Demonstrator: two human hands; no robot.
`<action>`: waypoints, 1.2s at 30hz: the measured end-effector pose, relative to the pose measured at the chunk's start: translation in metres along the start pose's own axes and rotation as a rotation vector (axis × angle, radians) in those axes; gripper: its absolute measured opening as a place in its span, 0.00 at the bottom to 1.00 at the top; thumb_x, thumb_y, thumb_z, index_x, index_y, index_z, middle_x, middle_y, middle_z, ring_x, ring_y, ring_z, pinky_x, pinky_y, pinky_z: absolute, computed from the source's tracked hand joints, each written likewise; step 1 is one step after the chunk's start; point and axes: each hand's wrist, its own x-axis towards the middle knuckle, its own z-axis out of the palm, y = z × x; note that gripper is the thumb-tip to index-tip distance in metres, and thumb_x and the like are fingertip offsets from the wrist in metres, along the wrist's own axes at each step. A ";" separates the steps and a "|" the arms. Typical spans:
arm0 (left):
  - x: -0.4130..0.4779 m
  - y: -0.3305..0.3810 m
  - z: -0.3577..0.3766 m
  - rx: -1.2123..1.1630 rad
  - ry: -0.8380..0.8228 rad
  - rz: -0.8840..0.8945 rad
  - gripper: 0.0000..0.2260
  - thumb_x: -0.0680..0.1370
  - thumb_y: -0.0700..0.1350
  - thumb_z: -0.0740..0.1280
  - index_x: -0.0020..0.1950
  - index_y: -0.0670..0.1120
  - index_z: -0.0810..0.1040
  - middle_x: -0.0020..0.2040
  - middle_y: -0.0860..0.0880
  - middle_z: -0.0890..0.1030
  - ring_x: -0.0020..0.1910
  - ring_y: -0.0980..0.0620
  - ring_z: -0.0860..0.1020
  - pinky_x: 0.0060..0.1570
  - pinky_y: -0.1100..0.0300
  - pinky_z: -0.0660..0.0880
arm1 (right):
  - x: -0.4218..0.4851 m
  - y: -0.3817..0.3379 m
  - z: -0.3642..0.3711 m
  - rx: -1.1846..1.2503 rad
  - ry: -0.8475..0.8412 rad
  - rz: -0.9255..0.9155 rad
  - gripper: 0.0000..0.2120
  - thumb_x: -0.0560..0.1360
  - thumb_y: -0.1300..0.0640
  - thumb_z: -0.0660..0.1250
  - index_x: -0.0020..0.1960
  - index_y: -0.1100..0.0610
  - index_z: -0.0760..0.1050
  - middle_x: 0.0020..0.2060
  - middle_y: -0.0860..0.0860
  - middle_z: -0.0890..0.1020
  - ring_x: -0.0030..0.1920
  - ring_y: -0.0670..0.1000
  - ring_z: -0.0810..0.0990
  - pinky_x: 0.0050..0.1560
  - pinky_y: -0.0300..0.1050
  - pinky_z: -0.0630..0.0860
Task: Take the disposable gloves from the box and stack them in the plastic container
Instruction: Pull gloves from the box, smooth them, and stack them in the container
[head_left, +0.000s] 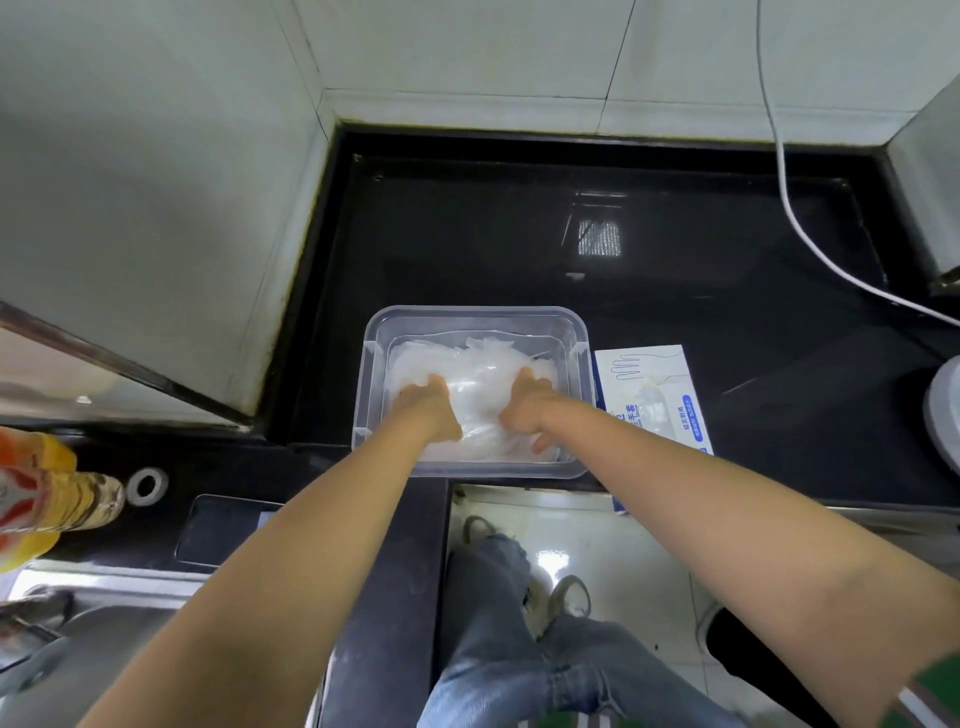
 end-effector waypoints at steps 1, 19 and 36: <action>-0.004 0.001 -0.004 0.014 0.081 0.005 0.24 0.78 0.47 0.67 0.73 0.44 0.65 0.59 0.43 0.74 0.55 0.45 0.75 0.47 0.56 0.77 | -0.005 -0.001 -0.009 0.003 -0.010 -0.047 0.25 0.81 0.59 0.61 0.76 0.59 0.58 0.67 0.59 0.69 0.52 0.60 0.81 0.52 0.49 0.82; -0.096 0.173 0.024 -0.373 0.302 0.516 0.11 0.81 0.43 0.59 0.63 0.44 0.72 0.48 0.45 0.80 0.49 0.44 0.77 0.46 0.55 0.72 | -0.047 0.154 -0.054 -0.134 0.470 -0.129 0.07 0.76 0.61 0.63 0.53 0.56 0.77 0.57 0.57 0.73 0.58 0.58 0.74 0.56 0.52 0.76; -0.062 0.172 0.089 -0.202 0.174 0.360 0.29 0.75 0.43 0.73 0.70 0.44 0.62 0.62 0.42 0.75 0.60 0.41 0.76 0.54 0.51 0.75 | -0.050 0.167 -0.051 0.652 0.696 -0.323 0.01 0.76 0.61 0.67 0.47 0.58 0.76 0.40 0.48 0.78 0.41 0.47 0.77 0.45 0.43 0.75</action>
